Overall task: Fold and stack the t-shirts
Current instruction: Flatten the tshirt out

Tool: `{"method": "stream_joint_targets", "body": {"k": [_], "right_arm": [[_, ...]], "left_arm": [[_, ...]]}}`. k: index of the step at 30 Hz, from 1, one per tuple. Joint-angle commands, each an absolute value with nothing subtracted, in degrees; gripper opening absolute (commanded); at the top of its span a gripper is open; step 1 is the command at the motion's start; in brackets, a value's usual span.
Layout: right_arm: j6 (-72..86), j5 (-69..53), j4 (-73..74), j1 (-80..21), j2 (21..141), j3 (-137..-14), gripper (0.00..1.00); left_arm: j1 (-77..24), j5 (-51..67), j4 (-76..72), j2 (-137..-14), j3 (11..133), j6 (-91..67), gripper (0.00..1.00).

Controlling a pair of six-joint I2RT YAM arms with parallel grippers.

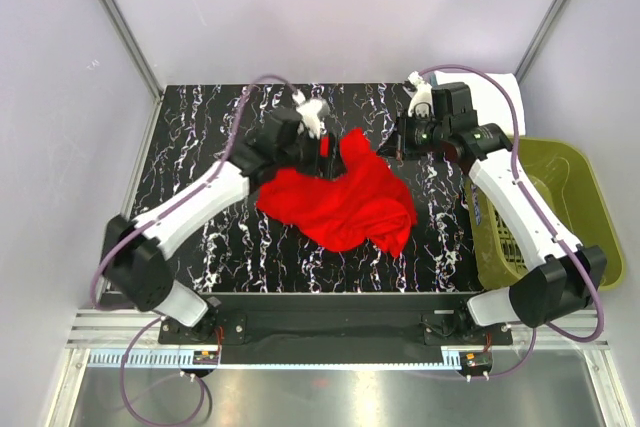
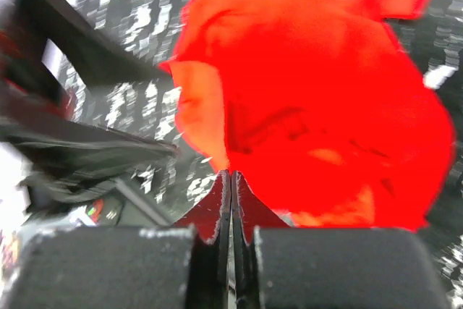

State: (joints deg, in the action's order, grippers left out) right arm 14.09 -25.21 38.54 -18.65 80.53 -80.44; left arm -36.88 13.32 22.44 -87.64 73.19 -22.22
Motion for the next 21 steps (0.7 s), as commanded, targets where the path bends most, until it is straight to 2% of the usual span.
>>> {"method": "stream_joint_targets", "body": {"k": [1,7,9,17,21], "right_arm": [[13.27,-32.78,38.85,-20.13,79.54,-81.39,0.00],[12.39,-34.98,38.85,-20.30,78.40,-81.30,0.00],[12.31,-36.12,38.59,-20.21,77.79,-81.12,0.00],[13.18,-39.37,36.57,-20.21,77.52,-79.10,0.00],[13.36,-39.64,35.68,-20.21,77.34,-78.84,0.00]], "left_arm": [[-35.16,20.95,15.66,-81.13,74.72,-6.62,0.83],[-31.55,45.84,15.73,-84.19,77.43,1.58,0.79],[-31.73,50.42,17.74,-87.34,79.71,2.90,0.78],[-31.90,57.56,12.83,-93.68,84.19,1.14,0.74],[-32.08,60.46,15.47,-96.76,87.54,1.85,0.66]]}}
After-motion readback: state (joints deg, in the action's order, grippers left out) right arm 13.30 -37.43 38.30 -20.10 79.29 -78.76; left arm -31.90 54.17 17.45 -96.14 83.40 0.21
